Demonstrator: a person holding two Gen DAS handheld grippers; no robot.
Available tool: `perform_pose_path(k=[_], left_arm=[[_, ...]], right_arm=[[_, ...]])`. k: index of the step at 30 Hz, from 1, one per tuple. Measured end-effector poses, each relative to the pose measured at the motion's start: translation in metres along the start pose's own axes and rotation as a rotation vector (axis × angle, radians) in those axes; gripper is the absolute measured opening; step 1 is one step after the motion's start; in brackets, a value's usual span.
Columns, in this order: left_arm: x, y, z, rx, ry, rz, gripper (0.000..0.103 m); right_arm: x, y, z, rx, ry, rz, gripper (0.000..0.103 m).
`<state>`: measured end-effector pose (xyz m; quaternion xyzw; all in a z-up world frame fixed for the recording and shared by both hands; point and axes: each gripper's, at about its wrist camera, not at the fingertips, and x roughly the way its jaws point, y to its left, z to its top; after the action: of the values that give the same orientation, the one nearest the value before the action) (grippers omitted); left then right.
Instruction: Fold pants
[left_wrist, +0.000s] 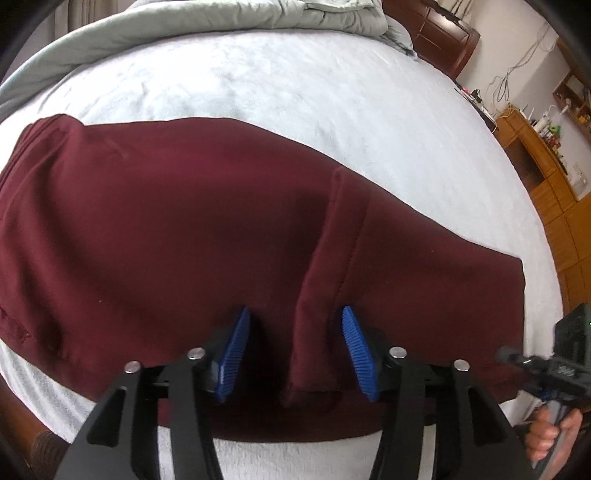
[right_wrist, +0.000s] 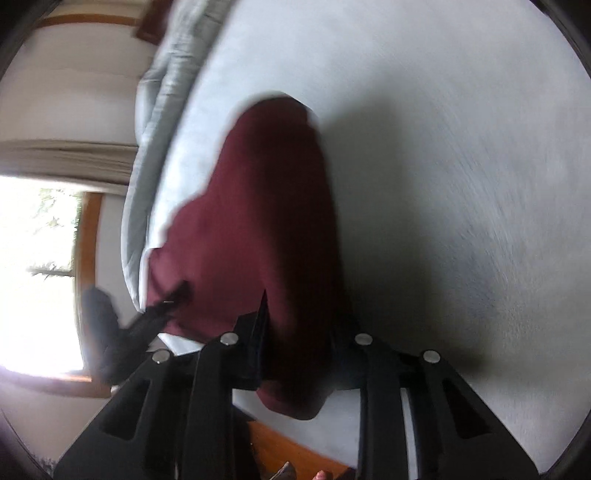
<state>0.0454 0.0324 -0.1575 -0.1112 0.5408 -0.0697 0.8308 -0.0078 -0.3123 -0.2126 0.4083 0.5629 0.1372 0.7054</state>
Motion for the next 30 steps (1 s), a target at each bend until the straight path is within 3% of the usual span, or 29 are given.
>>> perform_pose_path(k=[3,5,9,12,19,24,28,30], left_arm=[[-0.008,-0.001,0.002,0.016,0.001,0.009,0.055],[-0.015,-0.005,0.006,0.016,-0.005,0.031,0.055],[-0.048,-0.006,0.013,0.03,-0.095,0.068,0.054],[-0.06,-0.022,0.024,0.059,-0.129,-0.008,0.057],[-0.016,-0.059,0.038,0.127,-0.055,-0.08,0.057],[0.017,-0.06,0.033,0.187,-0.021,-0.031,0.057],[0.003,-0.058,0.035,0.159,-0.022,-0.045,0.056],[-0.006,-0.054,0.037,0.123,-0.039,-0.082,0.056]], right_arm=[[-0.006,-0.001,0.0,0.011,-0.009,0.047,0.038],[-0.017,0.013,-0.003,-0.057,-0.038,-0.047,0.047],[-0.043,0.056,-0.012,-0.271,-0.137,-0.305,0.048],[-0.05,0.096,-0.016,-0.425,-0.214,-0.394,0.048],[-0.011,0.117,0.011,-0.475,-0.187,-0.371,0.043],[0.022,0.09,0.03,-0.404,-0.127,-0.425,0.034],[0.012,0.088,0.03,-0.349,-0.154,-0.36,0.03],[0.002,0.093,0.025,-0.349,-0.173,-0.34,0.034]])
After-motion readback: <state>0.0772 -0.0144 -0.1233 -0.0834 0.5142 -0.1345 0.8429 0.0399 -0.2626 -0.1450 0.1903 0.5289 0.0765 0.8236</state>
